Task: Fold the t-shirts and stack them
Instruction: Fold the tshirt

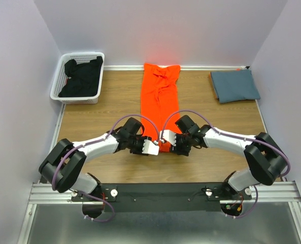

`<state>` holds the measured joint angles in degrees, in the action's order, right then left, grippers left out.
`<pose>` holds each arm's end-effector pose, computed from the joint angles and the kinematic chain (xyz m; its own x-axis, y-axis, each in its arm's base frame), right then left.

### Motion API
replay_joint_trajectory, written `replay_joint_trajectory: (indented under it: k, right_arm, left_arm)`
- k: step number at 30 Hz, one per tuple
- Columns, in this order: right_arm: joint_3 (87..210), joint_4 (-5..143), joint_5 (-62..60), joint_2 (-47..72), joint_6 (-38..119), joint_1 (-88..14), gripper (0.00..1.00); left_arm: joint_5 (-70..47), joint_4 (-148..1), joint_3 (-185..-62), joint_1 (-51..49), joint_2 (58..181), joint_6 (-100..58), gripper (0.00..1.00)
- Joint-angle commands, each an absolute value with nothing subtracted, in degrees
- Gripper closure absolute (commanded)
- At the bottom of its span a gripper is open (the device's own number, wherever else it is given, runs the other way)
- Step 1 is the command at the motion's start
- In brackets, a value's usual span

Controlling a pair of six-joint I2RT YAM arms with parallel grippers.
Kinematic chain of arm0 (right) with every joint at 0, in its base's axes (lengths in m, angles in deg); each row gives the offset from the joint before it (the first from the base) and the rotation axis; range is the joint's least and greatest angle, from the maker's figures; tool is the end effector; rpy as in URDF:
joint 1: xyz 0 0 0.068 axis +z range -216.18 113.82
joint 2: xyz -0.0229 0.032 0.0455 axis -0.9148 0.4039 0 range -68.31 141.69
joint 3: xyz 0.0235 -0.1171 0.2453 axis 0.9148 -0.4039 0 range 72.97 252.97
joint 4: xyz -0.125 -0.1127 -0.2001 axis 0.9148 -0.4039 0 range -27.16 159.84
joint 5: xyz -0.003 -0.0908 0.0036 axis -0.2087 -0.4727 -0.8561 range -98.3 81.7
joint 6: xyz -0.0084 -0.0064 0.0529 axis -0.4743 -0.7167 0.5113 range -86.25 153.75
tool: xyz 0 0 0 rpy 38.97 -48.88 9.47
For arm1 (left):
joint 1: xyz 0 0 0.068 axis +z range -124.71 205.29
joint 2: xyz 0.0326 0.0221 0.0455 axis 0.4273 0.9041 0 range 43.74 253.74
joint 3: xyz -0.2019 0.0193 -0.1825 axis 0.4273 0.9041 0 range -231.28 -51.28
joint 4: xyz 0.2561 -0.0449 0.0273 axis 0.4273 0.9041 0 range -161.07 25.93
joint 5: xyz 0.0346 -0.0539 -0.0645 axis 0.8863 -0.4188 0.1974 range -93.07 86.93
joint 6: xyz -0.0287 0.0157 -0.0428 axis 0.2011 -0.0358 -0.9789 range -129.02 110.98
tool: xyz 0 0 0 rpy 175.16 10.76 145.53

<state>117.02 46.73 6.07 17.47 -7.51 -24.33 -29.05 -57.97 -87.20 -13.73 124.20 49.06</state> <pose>0.1949 0.1863 0.1603 -0.0288 -0.8833 -0.4678 -0.9895 0.0914 -0.1116 0.1842 -0.1694 0.1553 0.2881 0.7487 -0.5970 0.9526 -0.1603 0.2587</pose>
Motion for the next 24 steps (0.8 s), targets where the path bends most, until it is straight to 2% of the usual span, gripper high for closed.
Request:
replay_joint_trajectory:
  k: [1,6,10,11,12,13,16,24]
  right_arm:
    - [113.7,49.1,3.0,19.2,-10.2,-23.5,0.40]
    - [112.4,49.6,2.1,20.4,-10.6,-23.0,0.55]
    - [111.6,49.4,2.1,19.0,-9.1,-22.1,0.78]
    - [111.5,49.1,2.2,18.2,-8.1,-21.8,0.83]
    - [111.1,48.3,2.2,17.3,-7.6,-20.8,0.95]
    - [111.0,47.7,2.2,16.3,-7.0,-20.3,0.99]
    - [111.0,44.7,2.8,12.3,-4.6,-18.5,0.99]
    - [113.1,36.1,6.1,6.6,0.7,-17.0,0.99]
  left_arm:
    - [-24.4,-57.4,-88.2,-14.1,127.8,49.1,0.54]
    - [-24.3,-54.7,-88.3,-14.2,129.0,51.4,0.64]
    - [-25.7,-53.0,-88.0,-15.1,125.9,52.6,0.83]
    - [-26.1,-52.1,-88.3,-15.2,125.4,52.3,0.85]
    - [-26.4,-51.7,-88.4,-15.3,124.1,52.0,0.90]
    - [-26.7,-51.0,-88.9,-15.5,123.5,51.7,0.95]
    - [-28.1,-48.8,-89.5,-16.2,121.0,50.2,1.00]
    - [-31.8,-39.3,-89.6,-19.5,113.1,48.0,1.00]
